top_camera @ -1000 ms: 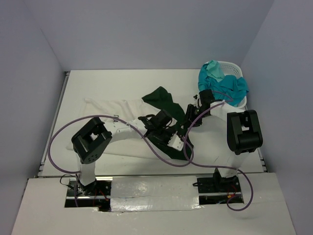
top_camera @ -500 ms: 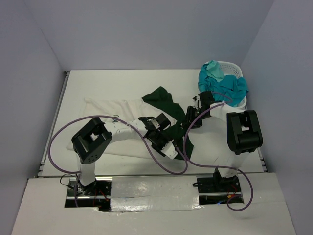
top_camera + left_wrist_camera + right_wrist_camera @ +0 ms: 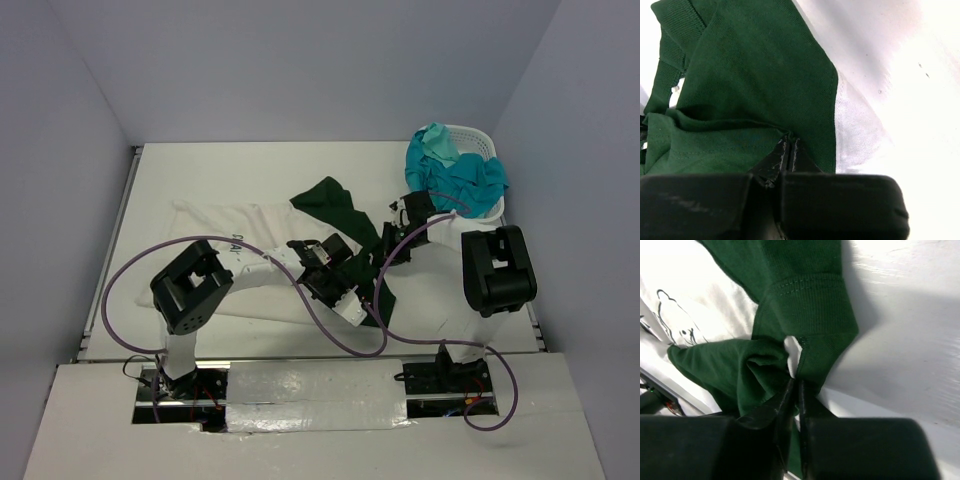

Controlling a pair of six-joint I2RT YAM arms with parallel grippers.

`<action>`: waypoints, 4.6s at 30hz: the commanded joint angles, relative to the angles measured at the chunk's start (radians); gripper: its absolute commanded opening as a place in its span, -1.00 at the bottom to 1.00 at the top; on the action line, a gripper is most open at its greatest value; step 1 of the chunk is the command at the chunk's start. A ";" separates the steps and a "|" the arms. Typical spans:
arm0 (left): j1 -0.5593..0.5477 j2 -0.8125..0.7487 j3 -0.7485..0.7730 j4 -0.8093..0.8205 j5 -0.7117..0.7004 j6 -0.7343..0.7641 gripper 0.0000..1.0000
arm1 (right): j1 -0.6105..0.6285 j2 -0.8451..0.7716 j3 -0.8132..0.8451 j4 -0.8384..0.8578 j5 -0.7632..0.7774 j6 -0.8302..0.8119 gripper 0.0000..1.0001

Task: Fold and stack the t-shirts
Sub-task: Fold the flattened tshirt in 1/3 of the way

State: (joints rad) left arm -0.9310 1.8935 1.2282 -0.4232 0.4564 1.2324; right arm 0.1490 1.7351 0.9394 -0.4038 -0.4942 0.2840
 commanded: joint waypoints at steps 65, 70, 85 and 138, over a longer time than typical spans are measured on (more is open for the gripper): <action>0.139 -0.152 0.131 -0.431 0.220 0.154 -1.00 | 0.064 -0.287 0.009 -0.294 0.189 -0.011 -1.00; 0.118 -0.157 0.053 -0.382 0.261 0.147 -1.00 | 0.081 -0.270 -0.129 -0.235 0.105 0.049 -1.00; 0.214 -0.198 0.197 -0.405 0.142 0.046 0.99 | 0.107 -0.460 -0.093 -0.305 0.276 0.165 0.99; 1.472 -0.541 -0.476 -0.652 -0.441 -0.387 0.16 | 0.129 -0.999 -0.488 -0.497 0.373 0.546 0.05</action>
State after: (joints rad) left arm 0.5327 1.3632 0.7624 -1.0203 0.0685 0.8001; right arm 0.2771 0.7471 0.4633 -0.8341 -0.1757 0.8276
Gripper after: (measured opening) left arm 0.298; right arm 0.448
